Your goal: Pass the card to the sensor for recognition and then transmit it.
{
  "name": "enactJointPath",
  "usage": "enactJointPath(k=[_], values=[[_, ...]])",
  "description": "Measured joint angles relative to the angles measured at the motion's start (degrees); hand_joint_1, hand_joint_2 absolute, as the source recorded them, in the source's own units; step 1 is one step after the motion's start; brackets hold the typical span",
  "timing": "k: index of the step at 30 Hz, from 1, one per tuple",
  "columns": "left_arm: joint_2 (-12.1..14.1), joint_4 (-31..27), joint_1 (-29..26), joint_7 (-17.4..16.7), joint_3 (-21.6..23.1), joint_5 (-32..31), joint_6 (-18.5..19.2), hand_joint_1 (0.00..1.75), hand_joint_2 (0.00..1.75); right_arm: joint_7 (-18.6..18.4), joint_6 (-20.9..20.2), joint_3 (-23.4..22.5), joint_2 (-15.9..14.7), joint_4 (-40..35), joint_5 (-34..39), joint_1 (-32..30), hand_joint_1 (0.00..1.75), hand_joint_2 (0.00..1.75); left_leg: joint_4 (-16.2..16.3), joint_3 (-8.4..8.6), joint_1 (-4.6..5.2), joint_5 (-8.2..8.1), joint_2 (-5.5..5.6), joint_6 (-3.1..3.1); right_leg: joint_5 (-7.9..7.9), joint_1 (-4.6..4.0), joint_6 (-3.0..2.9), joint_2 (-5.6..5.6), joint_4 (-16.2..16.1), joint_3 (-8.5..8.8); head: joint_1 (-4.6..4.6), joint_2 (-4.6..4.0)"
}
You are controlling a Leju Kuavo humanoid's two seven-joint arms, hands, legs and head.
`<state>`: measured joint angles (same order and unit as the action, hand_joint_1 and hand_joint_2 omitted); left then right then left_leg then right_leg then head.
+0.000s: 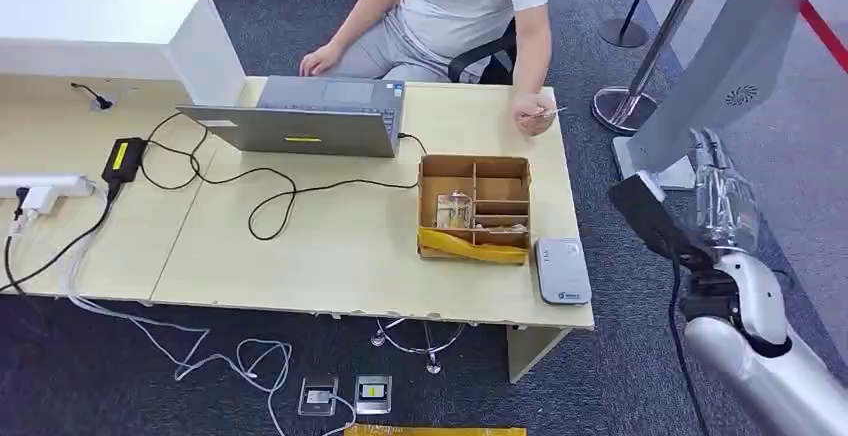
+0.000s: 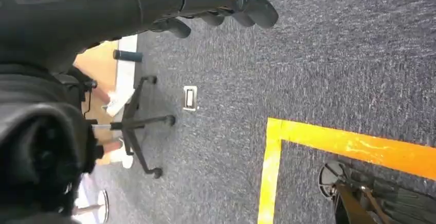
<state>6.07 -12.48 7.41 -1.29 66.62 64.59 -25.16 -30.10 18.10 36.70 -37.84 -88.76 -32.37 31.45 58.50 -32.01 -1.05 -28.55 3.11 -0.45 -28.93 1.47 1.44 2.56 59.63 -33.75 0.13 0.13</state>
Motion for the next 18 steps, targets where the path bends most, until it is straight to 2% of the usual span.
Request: enactJointPath(k=[7, 11, 18], values=[[0.26, 0.02, -0.03, 0.55, 0.44, -0.59, 0.31, 0.0, 0.0, 0.22, -1.07, 4.55, 2.74, 1.05, -6.61, 0.94, 0.0, 1.75, 0.0, -0.04, 0.0, 0.0, -0.02, 0.0, 0.0, 0.0, 0.0, -0.01, -0.01, -0.04, -0.02, 0.0], [0.26, 0.0, -0.03, -1.16, 1.05, -0.79, 0.2, 0.0, 0.0, -0.46, -0.83, 6.23, 5.32, 3.81, -11.74, 1.57, 0.0, 1.75, 0.0, -0.03, -0.01, 0.0, -0.03, -0.01, 0.0, -0.01, 0.0, -0.01, 0.0, -0.05, 0.0, 0.0], [0.24, 0.02, -0.05, -0.22, 1.44, -0.37, -0.31, 0.0, 0.0, 0.15, 0.24, 8.46, 9.38, 9.29, -20.46, 3.39, 0.0, 1.75, 0.0, -0.04, -0.01, 0.02, -0.01, -0.04, 0.0, -0.01, 0.0, 0.0, 0.0, -0.06, 0.0, 0.0]])
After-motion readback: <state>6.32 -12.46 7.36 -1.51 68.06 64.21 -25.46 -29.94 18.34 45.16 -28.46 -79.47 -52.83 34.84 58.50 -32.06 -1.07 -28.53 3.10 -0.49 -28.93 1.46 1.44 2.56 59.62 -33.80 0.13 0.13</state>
